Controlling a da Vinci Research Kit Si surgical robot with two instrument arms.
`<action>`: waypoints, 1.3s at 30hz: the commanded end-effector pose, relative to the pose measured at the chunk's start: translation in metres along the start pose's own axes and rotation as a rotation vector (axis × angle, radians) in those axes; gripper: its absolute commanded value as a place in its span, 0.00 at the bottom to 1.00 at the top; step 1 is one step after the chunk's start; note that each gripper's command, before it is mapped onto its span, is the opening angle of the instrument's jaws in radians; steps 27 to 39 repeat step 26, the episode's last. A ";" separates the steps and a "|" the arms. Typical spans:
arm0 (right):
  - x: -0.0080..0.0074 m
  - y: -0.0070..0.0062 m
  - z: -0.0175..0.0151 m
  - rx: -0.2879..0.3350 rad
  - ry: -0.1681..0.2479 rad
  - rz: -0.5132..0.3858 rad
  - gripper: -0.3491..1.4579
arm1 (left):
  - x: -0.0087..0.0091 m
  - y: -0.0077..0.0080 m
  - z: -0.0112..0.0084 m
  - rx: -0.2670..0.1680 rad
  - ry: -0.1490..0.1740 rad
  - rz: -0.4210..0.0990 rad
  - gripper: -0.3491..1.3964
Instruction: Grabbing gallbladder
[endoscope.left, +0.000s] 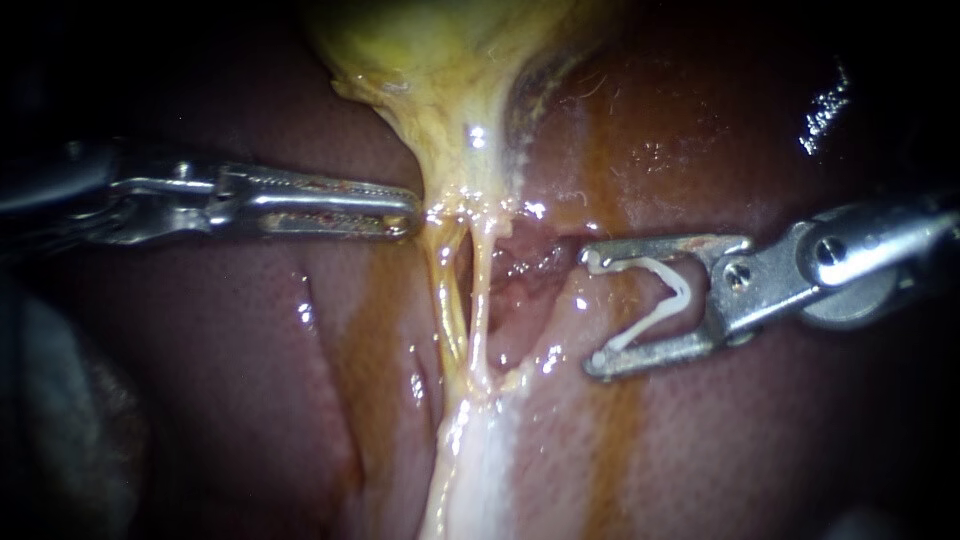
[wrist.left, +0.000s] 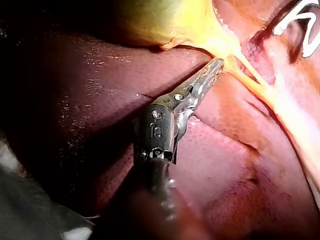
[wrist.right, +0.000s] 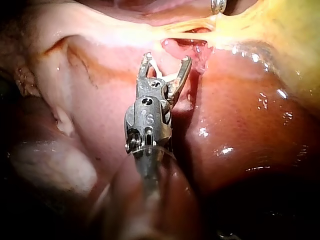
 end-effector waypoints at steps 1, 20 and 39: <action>0.0000 0.0000 0.0000 0.000 0.000 0.000 0.47 | 0.0006 0.0001 -0.0005 -0.008 0.001 -0.001 0.00; 0.0000 0.0000 -0.0001 0.001 0.000 0.000 0.47 | 0.0046 0.0009 -0.0049 -0.009 -0.001 -0.027 0.00; 0.0000 0.0000 -0.0001 0.001 0.000 0.000 0.47 | 0.0045 0.0010 -0.0048 -0.008 0.000 -0.027 0.00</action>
